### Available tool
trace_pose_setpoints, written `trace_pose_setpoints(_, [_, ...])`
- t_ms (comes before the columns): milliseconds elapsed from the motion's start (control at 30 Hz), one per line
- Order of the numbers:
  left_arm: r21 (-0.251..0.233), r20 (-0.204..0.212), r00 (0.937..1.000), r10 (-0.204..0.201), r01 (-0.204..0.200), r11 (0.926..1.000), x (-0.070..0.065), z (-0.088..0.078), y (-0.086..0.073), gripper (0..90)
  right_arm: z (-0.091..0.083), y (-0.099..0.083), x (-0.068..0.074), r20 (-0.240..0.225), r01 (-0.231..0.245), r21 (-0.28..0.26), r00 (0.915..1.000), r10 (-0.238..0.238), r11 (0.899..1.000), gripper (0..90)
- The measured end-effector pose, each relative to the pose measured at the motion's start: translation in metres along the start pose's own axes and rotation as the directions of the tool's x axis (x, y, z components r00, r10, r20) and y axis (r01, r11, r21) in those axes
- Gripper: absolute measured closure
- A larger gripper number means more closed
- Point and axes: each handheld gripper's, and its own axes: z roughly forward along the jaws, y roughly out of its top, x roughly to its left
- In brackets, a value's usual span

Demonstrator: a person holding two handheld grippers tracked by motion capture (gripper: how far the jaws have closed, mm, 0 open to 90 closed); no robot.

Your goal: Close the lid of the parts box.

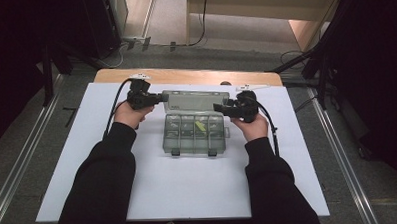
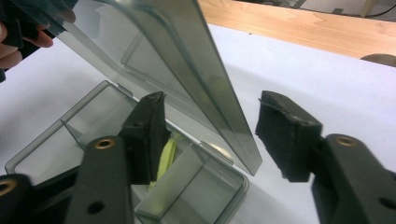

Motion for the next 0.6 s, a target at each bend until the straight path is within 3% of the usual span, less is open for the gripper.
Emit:
trace_pose_setpoints(367, [-0.001, 0.004, 1.0000, -0.003, 0.003, 1.0000, 0.000, 0.001, 0.003, 87.4, -0.018, -0.007, 0.000, -0.002, -0.020, 0.014, 0.9998, 0.020, 1.000, 39.8])
trace_pose_setpoints(433, [-0.002, 0.010, 0.9999, -0.006, 0.006, 1.0000, -0.001, 0.001, 0.004, 87.3, -0.021, -0.010, -0.001, -0.010, -0.021, 0.035, 0.9997, 0.021, 0.999, 44.6])
trace_pose_setpoints(600, [-0.003, 0.018, 0.9998, -0.007, 0.007, 1.0000, -0.002, 0.002, 0.004, 87.4, -0.027, -0.014, -0.003, -0.018, -0.019, 0.070, 0.9996, 0.021, 0.997, 69.2])
